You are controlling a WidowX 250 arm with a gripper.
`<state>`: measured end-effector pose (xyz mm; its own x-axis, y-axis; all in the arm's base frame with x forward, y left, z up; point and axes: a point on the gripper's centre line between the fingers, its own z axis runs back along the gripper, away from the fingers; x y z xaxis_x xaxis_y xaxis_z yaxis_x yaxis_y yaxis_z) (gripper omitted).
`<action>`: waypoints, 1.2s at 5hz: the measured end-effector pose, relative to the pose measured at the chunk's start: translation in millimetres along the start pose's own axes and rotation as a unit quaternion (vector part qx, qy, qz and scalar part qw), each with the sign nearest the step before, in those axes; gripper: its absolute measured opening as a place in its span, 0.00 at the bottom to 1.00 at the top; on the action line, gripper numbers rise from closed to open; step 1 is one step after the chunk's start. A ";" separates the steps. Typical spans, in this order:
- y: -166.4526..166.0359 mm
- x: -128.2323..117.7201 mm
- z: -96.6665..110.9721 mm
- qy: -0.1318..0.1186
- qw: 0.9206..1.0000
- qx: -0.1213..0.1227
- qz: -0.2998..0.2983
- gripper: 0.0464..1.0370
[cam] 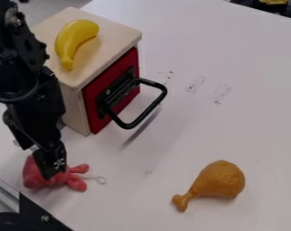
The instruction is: Open the drawer
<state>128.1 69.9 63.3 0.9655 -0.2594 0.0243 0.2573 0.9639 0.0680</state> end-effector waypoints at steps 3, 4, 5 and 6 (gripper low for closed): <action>-69.8 54.9 -10.9 -0.008 0.996 -0.027 -0.082 0.96; -87.1 84.3 -10.7 -0.025 0.994 -0.025 -0.101 0.96; -85.3 117.3 -9.6 -0.042 0.995 0.000 -0.095 0.96; -75.6 143.6 1.6 -0.063 0.994 0.024 -0.092 0.96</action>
<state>247.3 -40.3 63.3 0.8891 -0.4386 0.1308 0.4230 0.8966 0.1309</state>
